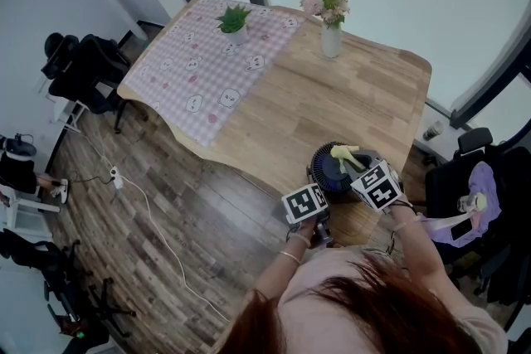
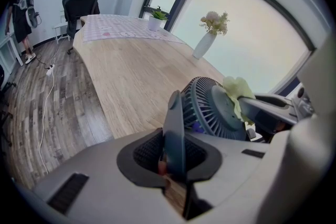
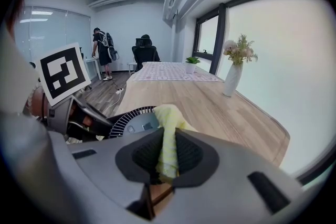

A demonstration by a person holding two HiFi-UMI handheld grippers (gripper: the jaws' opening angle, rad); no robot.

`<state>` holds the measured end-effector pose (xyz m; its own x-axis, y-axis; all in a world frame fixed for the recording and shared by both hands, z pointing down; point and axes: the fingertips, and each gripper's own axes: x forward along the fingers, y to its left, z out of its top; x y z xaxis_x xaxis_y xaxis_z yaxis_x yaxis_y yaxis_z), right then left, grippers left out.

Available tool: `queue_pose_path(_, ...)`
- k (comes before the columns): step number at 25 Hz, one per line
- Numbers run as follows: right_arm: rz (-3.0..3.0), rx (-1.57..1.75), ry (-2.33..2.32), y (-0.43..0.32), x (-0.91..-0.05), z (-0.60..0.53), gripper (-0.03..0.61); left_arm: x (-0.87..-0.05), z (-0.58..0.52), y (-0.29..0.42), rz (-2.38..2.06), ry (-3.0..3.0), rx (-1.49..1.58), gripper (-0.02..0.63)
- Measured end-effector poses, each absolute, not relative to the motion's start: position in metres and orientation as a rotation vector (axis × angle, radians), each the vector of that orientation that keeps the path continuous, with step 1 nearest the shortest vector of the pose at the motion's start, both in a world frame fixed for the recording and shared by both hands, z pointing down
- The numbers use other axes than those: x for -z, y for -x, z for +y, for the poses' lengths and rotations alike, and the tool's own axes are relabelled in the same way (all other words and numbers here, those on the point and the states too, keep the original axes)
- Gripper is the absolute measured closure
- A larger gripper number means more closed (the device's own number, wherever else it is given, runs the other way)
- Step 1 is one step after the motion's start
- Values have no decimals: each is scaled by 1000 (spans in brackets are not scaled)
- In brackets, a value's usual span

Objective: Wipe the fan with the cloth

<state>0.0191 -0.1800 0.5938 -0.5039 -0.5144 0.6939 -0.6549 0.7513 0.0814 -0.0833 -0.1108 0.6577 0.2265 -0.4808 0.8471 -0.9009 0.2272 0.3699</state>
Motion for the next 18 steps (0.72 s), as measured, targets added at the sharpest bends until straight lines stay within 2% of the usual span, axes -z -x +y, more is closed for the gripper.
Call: queue_pose_path(18, -2236, -278, -883, -22, -595, -164, 528, -659, -110, 81, -1417, -1401, -487, 555)
